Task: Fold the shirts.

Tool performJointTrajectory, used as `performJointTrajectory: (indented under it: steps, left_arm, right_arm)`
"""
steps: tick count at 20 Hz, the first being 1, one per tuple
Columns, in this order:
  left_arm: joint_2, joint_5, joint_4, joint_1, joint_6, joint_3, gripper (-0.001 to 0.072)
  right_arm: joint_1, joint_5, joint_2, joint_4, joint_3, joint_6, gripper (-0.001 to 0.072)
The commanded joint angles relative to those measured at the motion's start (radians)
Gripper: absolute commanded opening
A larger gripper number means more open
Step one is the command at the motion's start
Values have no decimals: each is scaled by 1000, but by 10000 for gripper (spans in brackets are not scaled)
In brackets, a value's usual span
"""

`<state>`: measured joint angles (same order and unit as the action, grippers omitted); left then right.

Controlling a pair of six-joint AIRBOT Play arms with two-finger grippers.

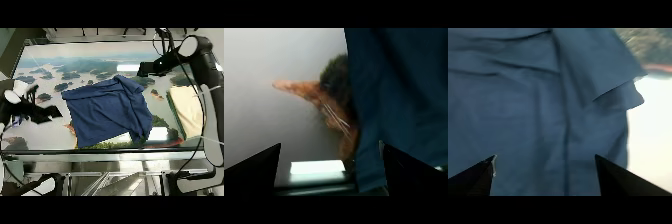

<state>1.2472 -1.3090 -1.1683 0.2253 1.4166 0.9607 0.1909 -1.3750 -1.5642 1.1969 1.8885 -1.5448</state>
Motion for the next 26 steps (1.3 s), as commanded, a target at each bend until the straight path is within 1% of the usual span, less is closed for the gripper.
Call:
performJointTrajectory:
  steps: [1, 3, 5, 7, 11, 12, 13, 14, 15, 16, 18, 20, 23, 24, 26]
  left_arm:
    - [-112, 57, 232, 55, -78, -339, 697]
    - [-97, 101, 260, 56, -111, -415, 697]
    - [-43, 114, 317, 47, -164, -443, 697]
    - [34, 125, 361, 22, -198, -432, 697]
    - [179, 123, 396, -80, -223, -355, 697]
    - [205, 127, 415, -114, -223, -337, 643]
    - [224, 130, 425, -143, -223, -322, 518]
    - [240, 130, 431, -170, -223, -307, 344]
    - [248, 119, 429, -190, -224, -290, 94]
    - [244, 95, 427, -200, -234, -268, 11]
    - [194, 50, 399, -180, -236, -230, 11]
    - [114, 5, 307, -132, -193, -192, 11]
    - [-5, -53, 165, -37, -170, -158, 11]
    - [-43, -62, 128, -1, -166, -159, 11]
    - [-95, -82, 74, 61, -123, -159, 11]
  right_arm:
    - [7, -70, 90, -167, -50, 3, 710]
    - [34, -71, 118, -173, -54, 3, 710]
    - [56, -70, 140, -172, -54, -6, 710]
    - [72, -69, 154, -172, -54, -23, 710]
    - [76, -70, 173, -169, -54, -35, 710]
    - [73, -70, 175, -169, -54, -35, 710]
    - [72, -71, 176, -159, -54, -35, 710]
    - [72, -74, 176, -140, -54, -35, 710]
    - [69, -87, 176, -108, -55, -35, 710]
    - [64, -110, 176, -74, -61, -34, 710]
    - [23, -166, 179, -19, -117, -27, 710]
    - [-40, -154, 205, -19, -252, -18, 710]
    - [-143, -29, 279, -46, -552, -17, 710]
    - [-174, 18, 303, -80, -657, 1, 710]
    - [-232, 80, 322, -183, -854, 55, 710]
